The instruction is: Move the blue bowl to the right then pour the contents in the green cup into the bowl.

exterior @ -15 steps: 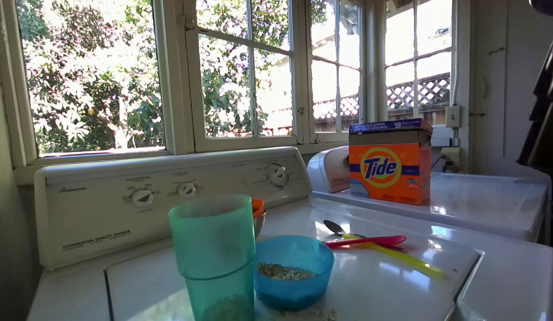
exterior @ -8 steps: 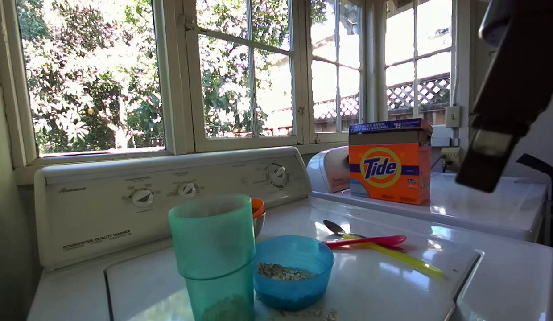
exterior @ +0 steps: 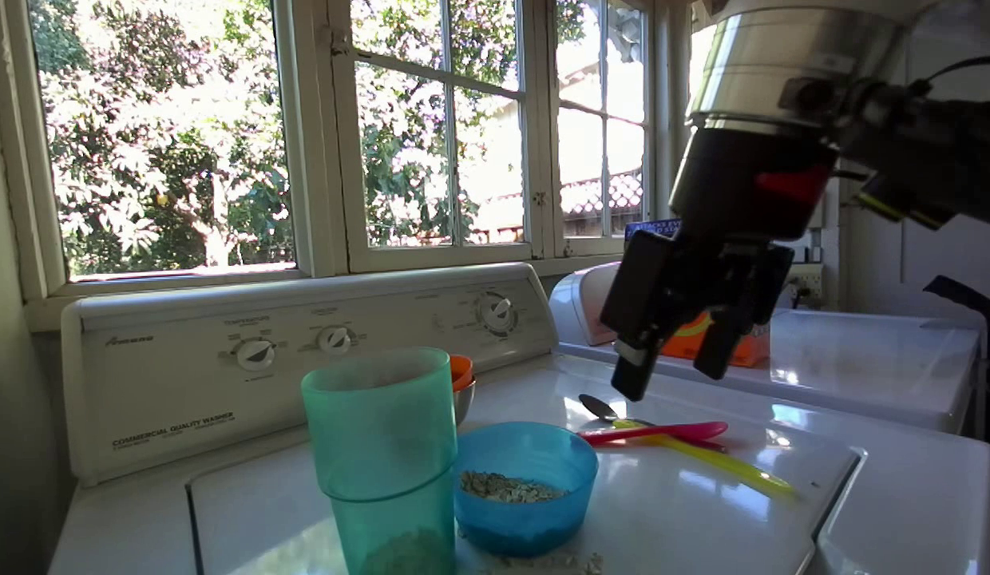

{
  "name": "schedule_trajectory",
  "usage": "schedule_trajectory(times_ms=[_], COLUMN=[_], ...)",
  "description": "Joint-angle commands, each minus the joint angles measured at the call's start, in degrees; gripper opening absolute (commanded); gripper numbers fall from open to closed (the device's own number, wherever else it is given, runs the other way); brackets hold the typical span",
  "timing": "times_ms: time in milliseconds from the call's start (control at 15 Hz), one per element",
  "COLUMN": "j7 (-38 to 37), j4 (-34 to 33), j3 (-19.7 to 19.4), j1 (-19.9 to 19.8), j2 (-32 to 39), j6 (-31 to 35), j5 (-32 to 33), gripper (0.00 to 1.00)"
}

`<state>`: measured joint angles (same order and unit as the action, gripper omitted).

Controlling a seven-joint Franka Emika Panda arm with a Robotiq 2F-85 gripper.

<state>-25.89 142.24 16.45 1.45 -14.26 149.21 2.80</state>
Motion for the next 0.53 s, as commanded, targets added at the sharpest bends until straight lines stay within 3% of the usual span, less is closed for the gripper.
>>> schedule_trajectory(times_ms=[0,67,133,467], j7=[-15.4,-18.5,-12.2,-18.8], j4=[-6.5,-7.7,-4.4,-7.7], j3=[6.6,4.0,1.4,0.7], j1=[-7.8,-4.6,-2.4,-1.7], j2=[5.9,6.7,4.2,7.6], j6=[-1.8,-2.8,-0.4,-1.1], j5=[10.0,12.3,8.6,12.5], gripper=[1.0,1.0,1.0,1.0])
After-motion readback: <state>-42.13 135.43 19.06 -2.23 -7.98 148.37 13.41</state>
